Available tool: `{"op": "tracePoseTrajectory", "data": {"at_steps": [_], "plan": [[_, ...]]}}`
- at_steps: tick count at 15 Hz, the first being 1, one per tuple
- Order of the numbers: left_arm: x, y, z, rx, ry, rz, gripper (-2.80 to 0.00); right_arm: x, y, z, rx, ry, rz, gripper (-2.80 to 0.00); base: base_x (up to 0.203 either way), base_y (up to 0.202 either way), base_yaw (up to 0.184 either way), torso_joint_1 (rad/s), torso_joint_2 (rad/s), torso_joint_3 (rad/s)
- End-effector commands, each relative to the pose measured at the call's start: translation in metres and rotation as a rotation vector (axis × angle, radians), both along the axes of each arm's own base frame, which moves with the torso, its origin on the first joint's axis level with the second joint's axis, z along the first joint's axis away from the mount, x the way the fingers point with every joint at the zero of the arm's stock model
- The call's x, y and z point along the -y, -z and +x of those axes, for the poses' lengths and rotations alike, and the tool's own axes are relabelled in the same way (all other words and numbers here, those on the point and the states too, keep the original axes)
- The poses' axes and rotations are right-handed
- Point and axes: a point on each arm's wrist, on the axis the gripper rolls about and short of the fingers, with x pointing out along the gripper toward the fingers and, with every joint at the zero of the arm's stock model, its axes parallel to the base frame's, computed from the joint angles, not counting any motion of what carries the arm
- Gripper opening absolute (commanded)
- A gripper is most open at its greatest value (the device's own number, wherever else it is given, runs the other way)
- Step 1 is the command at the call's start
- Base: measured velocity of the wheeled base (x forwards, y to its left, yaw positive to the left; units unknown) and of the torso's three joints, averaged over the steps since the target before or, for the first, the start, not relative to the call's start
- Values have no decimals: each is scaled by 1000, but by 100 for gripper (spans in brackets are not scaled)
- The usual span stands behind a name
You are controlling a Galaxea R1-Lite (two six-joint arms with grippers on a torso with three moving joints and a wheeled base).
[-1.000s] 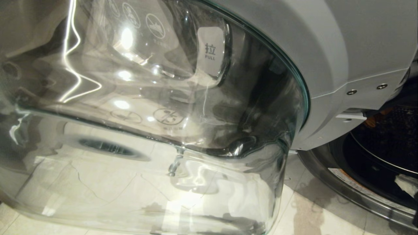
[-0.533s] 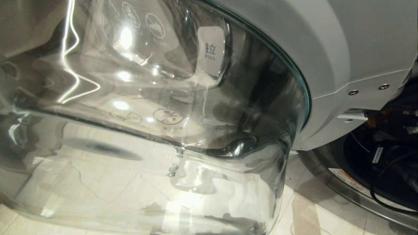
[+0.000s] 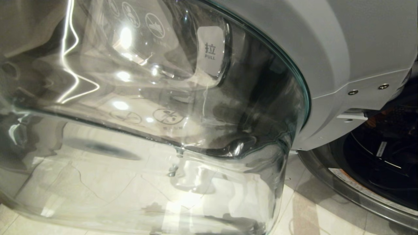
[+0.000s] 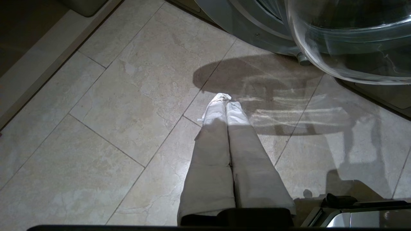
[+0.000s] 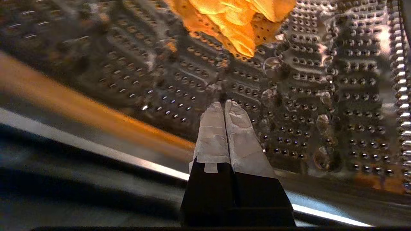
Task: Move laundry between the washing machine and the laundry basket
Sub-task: Pick a cloth and place it into the basket
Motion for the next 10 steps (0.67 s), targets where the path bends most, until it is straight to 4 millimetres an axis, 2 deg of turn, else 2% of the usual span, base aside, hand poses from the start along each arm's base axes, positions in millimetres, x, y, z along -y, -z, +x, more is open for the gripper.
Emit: {"op": "tracePoseTrajectory", "data": {"at_steps": [1,2,3,6,10], "plan": [[0,11,3,-39,0,0,-280,9,7,15,-14,28,10,-280,0,0,0,0,0,0],[0,11,3,-39,0,0,-280,12,6,20,-5,35,11,-280,0,0,0,0,0,0],[0,11,3,-38,0,0,-280,14,4,25,6,41,14,0,0,0,0,0,0,0],[0,11,3,-39,0,0,-280,25,-4,40,56,76,18,0,0,0,0,0,0,0],[0,11,3,-39,0,0,-280,38,1,67,70,107,28,0,0,0,0,0,0,0]]}}
